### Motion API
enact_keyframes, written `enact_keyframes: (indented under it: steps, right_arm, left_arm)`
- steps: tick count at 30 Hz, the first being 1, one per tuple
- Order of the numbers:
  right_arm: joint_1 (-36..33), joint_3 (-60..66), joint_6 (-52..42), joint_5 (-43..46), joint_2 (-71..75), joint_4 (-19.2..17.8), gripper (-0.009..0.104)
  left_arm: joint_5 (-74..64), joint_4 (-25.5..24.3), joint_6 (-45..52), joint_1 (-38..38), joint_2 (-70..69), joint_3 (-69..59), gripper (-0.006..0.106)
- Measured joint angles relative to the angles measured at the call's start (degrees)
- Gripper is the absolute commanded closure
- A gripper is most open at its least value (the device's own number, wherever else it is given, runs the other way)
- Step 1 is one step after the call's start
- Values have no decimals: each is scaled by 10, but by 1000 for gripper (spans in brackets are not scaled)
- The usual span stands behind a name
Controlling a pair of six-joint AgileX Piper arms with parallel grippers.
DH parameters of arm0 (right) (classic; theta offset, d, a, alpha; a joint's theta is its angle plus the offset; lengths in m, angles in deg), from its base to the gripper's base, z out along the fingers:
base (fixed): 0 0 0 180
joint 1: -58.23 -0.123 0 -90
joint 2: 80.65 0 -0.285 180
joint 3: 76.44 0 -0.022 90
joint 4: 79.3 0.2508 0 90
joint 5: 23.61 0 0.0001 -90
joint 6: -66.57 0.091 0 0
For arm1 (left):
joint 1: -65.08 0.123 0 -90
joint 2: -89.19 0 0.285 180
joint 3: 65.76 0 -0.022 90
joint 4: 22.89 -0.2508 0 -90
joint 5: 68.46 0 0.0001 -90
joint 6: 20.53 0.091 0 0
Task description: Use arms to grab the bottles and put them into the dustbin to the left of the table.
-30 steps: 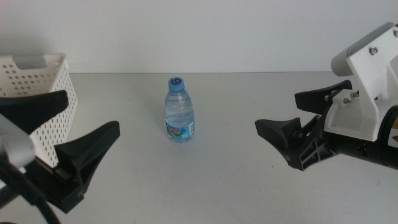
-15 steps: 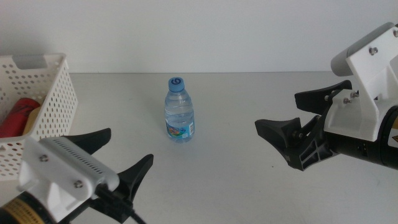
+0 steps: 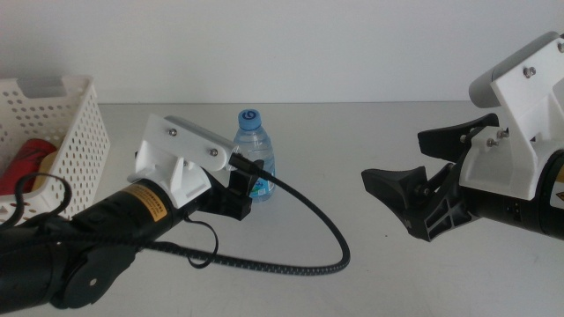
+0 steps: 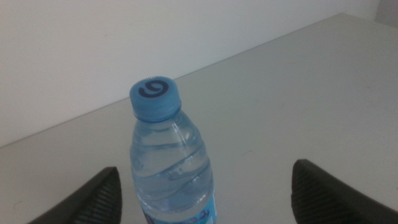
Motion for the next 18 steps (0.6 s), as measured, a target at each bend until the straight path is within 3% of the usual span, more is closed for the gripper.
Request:
enact_keyframes:
  steps: [9,18]
  right_arm:
    - [0,0,0,0,0,0,25]
    - [0,0,0,0,0,0,25]
  left_arm:
    - [5,-125,-97,58,115,93,7]
    - [108,-136,-119,81,229,134,7]
